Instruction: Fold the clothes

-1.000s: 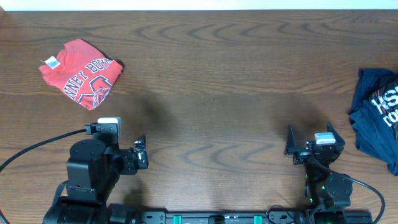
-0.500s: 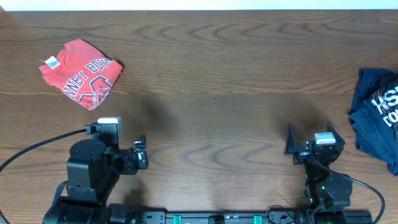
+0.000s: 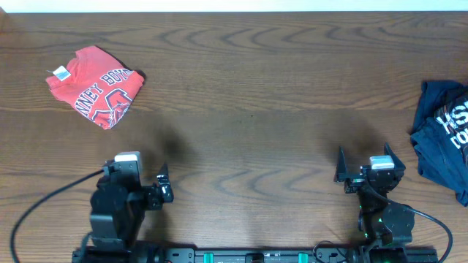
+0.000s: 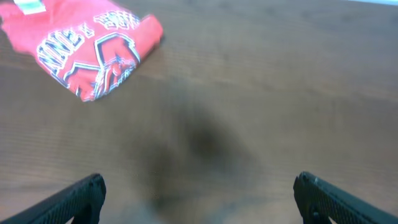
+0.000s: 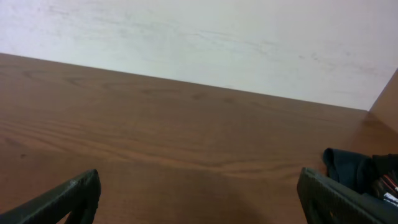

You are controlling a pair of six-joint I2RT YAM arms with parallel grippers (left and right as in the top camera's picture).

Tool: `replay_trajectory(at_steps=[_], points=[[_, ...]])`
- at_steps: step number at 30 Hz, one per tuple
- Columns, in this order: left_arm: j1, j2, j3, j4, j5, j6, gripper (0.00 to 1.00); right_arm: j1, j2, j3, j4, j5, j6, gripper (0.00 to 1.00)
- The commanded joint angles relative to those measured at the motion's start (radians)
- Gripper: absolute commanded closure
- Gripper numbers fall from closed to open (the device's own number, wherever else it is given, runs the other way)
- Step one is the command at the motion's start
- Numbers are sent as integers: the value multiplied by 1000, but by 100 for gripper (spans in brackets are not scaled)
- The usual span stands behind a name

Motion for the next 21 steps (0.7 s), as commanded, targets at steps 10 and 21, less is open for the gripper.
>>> replay_trajectory(at_steps=[10,21], points=[[74,-274,-398,525,-12,9,2,-5,-6,-1,-5,-7,-10,1],[100,-276,-476,591,-11,9,2,-5,-6,-1,-5,-7,-11,1]])
